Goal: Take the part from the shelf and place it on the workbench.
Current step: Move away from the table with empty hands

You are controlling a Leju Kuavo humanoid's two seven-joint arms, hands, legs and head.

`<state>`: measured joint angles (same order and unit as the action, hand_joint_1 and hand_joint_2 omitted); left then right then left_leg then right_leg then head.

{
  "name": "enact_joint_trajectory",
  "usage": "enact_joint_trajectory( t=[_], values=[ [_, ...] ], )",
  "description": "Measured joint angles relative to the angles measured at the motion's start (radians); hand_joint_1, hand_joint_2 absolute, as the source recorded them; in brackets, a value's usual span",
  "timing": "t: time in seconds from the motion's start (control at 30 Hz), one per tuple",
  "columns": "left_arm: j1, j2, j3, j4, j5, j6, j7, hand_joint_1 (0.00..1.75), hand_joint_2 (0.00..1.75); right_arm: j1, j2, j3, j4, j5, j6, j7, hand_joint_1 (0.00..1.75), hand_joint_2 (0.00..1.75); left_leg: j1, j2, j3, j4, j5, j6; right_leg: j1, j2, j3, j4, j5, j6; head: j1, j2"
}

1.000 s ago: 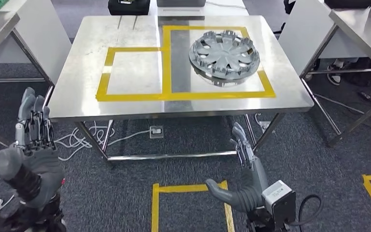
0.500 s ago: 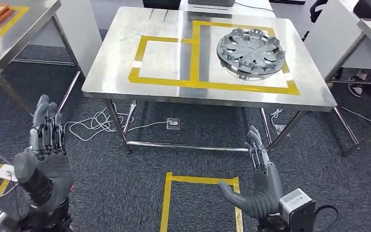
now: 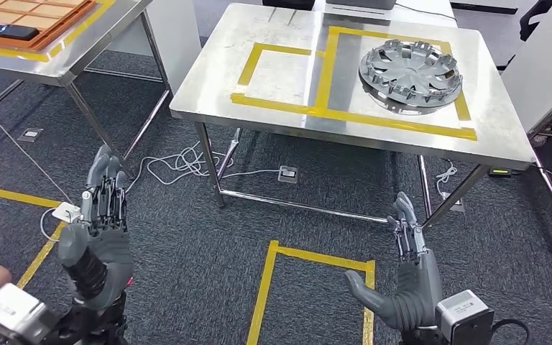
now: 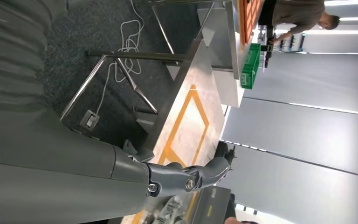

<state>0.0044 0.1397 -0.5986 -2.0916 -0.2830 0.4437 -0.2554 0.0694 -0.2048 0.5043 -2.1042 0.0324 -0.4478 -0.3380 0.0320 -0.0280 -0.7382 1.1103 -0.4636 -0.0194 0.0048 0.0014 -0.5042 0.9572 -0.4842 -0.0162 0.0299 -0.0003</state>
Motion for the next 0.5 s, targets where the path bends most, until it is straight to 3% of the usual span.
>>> enact_joint_trajectory(
  t=[0.03, 0.07, 0.1, 0.13, 0.2, 0.27, 0.3, 0.33, 0.4, 0.43, 0.5],
  values=[
    [0.0, 0.0, 0.0, 0.004, 0.003, -0.001, 0.0, 0.0, 0.0, 0.004, -0.001, 0.0, -0.001, 0.0, -0.001, 0.0, 0.0, 1.75, 0.0, 0.011, -0.009, 0.06, -0.048, -0.002, 0.002, -0.011, -0.012, 0.0, 0.01, -0.002, -0.007, 0.0],
    [0.0, 0.0, -0.001, 0.008, 0.006, -0.002, -0.001, 0.0, 0.0, 0.007, -0.001, -0.001, -0.001, 0.0, -0.002, 0.0, 0.0, 1.75, 0.0, 0.016, -0.013, 0.117, -0.073, -0.006, 0.003, -0.023, -0.02, 0.001, 0.019, -0.001, -0.011, 0.0],
    [0.001, 0.0, -0.001, 0.012, 0.009, -0.002, -0.002, 0.0, 0.0, 0.009, -0.001, -0.001, -0.001, 0.0, -0.003, 0.0, 0.0, 1.75, 0.001, 0.019, -0.008, 0.16, -0.074, -0.009, 0.004, -0.035, -0.031, 0.003, 0.029, 0.001, -0.016, 0.0],
    [0.001, 0.0, -0.002, 0.017, 0.012, -0.003, -0.004, 0.0, 0.0, 0.011, -0.002, -0.001, -0.001, 0.0, -0.004, 0.0, 0.0, 1.75, 0.001, 0.023, 0.007, 0.178, -0.054, -0.011, 0.005, -0.047, -0.044, 0.008, 0.039, 0.002, -0.02, 0.0],
    [0.001, 0.0, -0.002, 0.024, 0.019, -0.004, -0.007, 0.0, 0.0, 0.012, -0.003, -0.001, -0.002, 0.0, -0.007, 0.0, 0.0, 1.75, 0.001, 0.044, 0.082, 0.127, -0.006, -0.013, 0.005, -0.068, -0.077, 0.026, 0.054, 0.009, -0.027, 0.0],
    [-0.001, -0.002, -0.003, 0.03, 0.022, -0.004, -0.009, 0.0, 0.0, 0.015, -0.005, -0.002, -0.006, 0.0, -0.008, 0.0, 0.0, 1.75, -0.005, 0.081, 0.179, 0.013, -0.025, -0.01, 0.008, -0.084, -0.106, 0.053, 0.061, 0.018, -0.033, 0.0],
    [-0.001, -0.003, -0.003, 0.033, 0.023, -0.004, -0.01, 0.0, 0.0, 0.015, -0.007, -0.003, -0.009, 0.0, -0.008, 0.0, 0.0, 1.75, -0.009, 0.091, 0.207, -0.034, -0.05, -0.005, 0.01, -0.093, -0.115, 0.063, 0.065, 0.023, -0.033, 0.0],
    [-0.001, -0.005, -0.003, 0.035, 0.023, -0.004, -0.01, 0.0, 0.0, 0.016, -0.008, -0.003, -0.011, 0.0, -0.008, 0.0, 0.0, 1.75, -0.013, 0.09, 0.218, -0.06, -0.066, 0.003, 0.011, -0.102, -0.123, 0.069, 0.071, 0.028, -0.033, 0.0],
    [0.001, -0.006, -0.003, 0.039, 0.023, -0.004, -0.011, 0.0, 0.0, 0.015, -0.011, -0.005, -0.013, 0.0, -0.008, 0.0, 0.0, 1.75, -0.012, 0.071, 0.204, -0.077, -0.067, 0.025, 0.008, -0.11, -0.131, 0.076, 0.076, 0.04, -0.029, 0.0],
    [0.001, -0.006, -0.003, 0.041, 0.023, -0.004, -0.011, 0.0, 0.0, 0.016, -0.012, -0.005, -0.013, 0.0, -0.008, 0.0, 0.0, 1.75, -0.011, 0.062, 0.196, -0.079, -0.059, 0.036, 0.005, -0.096, -0.139, 0.088, 0.061, 0.047, -0.026, 0.0],
    [0.001, -0.009, -0.003, 0.046, 0.024, -0.004, -0.011, 0.0, 0.0, 0.018, -0.015, -0.007, -0.013, 0.0, -0.009, 0.0, 0.0, 1.75, -0.008, 0.046, 0.177, -0.083, -0.039, 0.052, -0.002, -0.045, -0.16, 0.162, -0.02, 0.061, -0.016, 0.0]
  ],
)
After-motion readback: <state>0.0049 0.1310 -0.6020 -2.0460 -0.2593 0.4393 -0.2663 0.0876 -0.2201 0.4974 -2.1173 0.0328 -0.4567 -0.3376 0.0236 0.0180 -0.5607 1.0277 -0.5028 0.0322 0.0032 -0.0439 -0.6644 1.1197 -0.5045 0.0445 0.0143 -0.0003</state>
